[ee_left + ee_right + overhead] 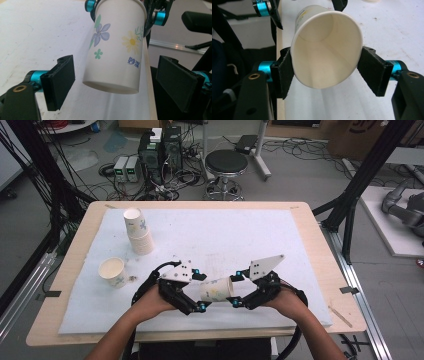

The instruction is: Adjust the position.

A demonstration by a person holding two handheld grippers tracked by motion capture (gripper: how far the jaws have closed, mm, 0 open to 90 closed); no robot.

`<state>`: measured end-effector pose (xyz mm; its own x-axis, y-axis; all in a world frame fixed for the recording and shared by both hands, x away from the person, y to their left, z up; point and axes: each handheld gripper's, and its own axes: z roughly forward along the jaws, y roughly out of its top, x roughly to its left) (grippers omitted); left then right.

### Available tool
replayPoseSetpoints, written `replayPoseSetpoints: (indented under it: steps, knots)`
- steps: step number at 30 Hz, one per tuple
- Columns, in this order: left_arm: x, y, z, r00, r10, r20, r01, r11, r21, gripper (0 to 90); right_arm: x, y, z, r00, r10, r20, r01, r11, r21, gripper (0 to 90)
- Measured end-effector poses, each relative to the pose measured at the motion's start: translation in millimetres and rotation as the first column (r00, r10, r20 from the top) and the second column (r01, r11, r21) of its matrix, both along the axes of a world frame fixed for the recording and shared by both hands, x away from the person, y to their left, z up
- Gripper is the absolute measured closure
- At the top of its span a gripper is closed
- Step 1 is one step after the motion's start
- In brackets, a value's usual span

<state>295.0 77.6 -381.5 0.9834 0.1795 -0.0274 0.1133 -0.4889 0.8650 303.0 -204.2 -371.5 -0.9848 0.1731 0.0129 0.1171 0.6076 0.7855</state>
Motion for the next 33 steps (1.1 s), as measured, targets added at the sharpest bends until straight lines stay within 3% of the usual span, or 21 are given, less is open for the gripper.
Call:
replayPoseSetpoints:
  steps: [7, 17, 25, 32, 33]
  knots:
    - [1.0, -3.6, 0.3, 0.9998, -0.008, 0.018, 0.007, 0.9984, 0.056, 16.1, 2.9, 12.0, 6.0, 0.9999, 0.012, 0.009, -0.011, 0.9956, -0.094, 32.3]
    - [2.6, -10.6, -4.4, 0.9997, -0.016, 0.018, 0.014, 0.9918, 0.127, 17.1, 3.5, 25.6, 9.7, 0.9984, 0.047, 0.031, -0.040, 0.9792, -0.199, 32.3]
    - [3.0, -17.1, -7.9, 0.9992, -0.035, 0.019, 0.030, 0.9808, 0.193, 17.8, 5.1, 35.7, 12.8, 0.9970, 0.070, 0.034, -0.058, 0.9601, -0.274, 32.3]
    - [4.2, -22.1, -9.3, 0.9992, -0.035, 0.019, 0.030, 0.9758, 0.217, 19.2, 5.9, 43.0, 14.1, 0.9956, 0.083, 0.044, -0.063, 0.9361, -0.346, 32.2]
    - [4.4, -22.9, -9.3, 0.9992, -0.036, 0.016, 0.031, 0.9757, 0.217, 19.4, 5.8, 43.7, 14.3, 0.9955, 0.085, 0.043, -0.065, 0.9361, -0.346, 32.2]
